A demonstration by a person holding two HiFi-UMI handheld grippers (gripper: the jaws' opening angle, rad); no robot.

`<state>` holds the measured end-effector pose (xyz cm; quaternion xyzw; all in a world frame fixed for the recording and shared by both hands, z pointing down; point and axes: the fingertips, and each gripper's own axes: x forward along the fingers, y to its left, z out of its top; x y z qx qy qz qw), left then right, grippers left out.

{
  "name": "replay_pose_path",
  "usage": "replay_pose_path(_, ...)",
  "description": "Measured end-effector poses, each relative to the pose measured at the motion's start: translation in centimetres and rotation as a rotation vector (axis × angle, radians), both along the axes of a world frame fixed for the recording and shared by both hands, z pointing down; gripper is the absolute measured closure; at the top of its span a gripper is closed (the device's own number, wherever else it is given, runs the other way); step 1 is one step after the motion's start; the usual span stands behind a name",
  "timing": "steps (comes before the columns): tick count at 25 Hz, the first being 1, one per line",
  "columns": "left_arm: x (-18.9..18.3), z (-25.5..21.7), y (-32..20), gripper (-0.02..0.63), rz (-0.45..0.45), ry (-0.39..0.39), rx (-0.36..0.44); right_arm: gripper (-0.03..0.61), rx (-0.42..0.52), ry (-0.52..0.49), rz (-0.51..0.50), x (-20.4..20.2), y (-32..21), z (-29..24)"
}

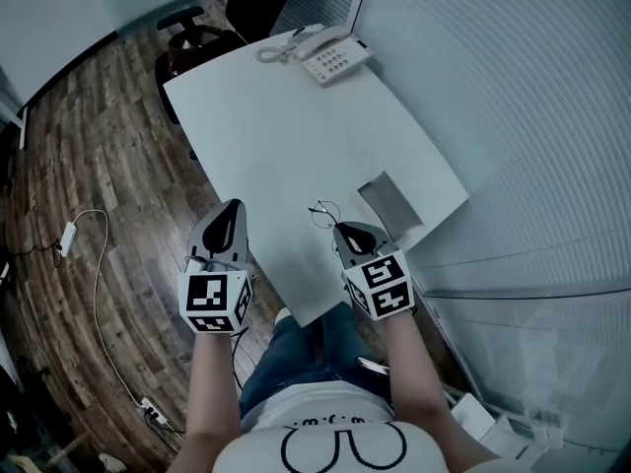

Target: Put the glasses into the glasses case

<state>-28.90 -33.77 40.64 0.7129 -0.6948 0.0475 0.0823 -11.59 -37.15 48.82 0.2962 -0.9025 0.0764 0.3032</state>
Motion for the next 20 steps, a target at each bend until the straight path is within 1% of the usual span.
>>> replay_pose_path(4,1.3,-1.0,-1.2,0.597,-0.008,-0.015,0.013,0.558,0.011,-0.014,0.013,1.8,-1.7,-0.9)
replay_pose_path(10,4.0,-1.9,-3.2,0.595,-0.036,-0.034,0.022,0.558,0.021,-0.016,-0.012,4.8,-4.4,-1.7)
replay_pose_path(14,5.9,-2.1,-4.7,0.597,-0.061,-0.029,0.023,0.558,0.015,-0.004,-0.028,7.2,-6.2,-1.6)
replay_pose_path(20,8.4,-0.6,-6.6,0.595,-0.089,-0.018,-0.018,0.558,-0.025,0.042,-0.049,10.0,-8.5,0.2)
